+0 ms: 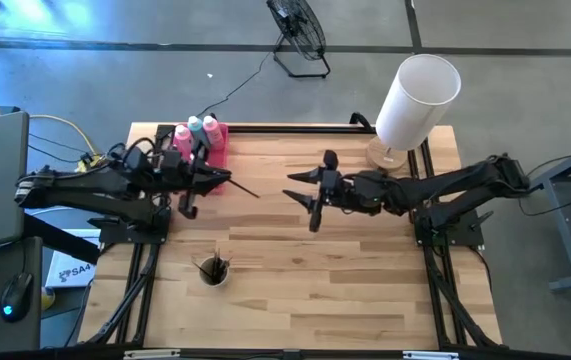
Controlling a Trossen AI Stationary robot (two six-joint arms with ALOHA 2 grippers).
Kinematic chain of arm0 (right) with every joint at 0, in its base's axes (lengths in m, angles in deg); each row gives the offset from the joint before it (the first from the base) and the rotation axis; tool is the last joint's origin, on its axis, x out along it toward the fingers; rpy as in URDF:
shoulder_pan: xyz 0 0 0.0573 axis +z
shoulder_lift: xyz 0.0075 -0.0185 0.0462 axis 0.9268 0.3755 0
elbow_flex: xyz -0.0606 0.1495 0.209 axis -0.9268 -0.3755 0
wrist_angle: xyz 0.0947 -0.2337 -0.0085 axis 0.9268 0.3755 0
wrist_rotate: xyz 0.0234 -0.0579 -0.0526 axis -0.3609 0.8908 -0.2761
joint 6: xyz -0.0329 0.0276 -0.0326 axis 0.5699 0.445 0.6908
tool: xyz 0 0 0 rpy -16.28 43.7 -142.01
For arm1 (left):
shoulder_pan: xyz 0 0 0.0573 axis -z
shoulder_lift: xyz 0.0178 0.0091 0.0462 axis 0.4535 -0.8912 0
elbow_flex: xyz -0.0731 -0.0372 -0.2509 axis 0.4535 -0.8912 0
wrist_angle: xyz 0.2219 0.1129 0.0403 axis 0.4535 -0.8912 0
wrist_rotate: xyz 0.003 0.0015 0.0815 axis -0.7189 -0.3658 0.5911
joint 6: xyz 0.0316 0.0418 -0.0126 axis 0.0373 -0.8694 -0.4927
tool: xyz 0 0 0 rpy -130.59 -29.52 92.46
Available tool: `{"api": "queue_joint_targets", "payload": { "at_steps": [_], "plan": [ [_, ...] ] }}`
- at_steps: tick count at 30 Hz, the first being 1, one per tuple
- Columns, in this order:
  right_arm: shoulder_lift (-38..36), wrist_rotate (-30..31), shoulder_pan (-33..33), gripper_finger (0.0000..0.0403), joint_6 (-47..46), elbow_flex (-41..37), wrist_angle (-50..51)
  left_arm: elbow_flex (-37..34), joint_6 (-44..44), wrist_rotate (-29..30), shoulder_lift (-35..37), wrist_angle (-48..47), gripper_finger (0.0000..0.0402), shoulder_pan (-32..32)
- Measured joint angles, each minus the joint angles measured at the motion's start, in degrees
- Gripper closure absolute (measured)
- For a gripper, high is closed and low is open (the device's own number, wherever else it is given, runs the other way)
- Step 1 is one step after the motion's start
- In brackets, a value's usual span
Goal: Pick & Place Paint Supplies
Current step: Put the silver paintbrush into the light brown cup
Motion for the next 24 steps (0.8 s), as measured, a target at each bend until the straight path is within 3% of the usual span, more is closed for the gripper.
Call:
{"api": "queue_joint_targets", "payload": {
  "at_steps": [7, 15, 24],
  "plan": [
    [-6.3, 2.54, 0.02, 0.0299, -0.48, 0.0, 9.34, 0.0, 4.17, 0.02, 9.32, -13.24, 0.0394, 0.0],
    [-11.48, 2.44, 0.02, 0.0388, -10.39, 0.0, 17.46, 0.0, 8.29, -2.42, 17.09, -26.14, 0.0394, 0.0],
    [-12.36, -3.08, 0.02, 0.04, -15.48, 0.0, 25.5, 0.0, 20.62, -4.03, 18.12, -30.18, 0.0394, 0.0]
  ]
}}
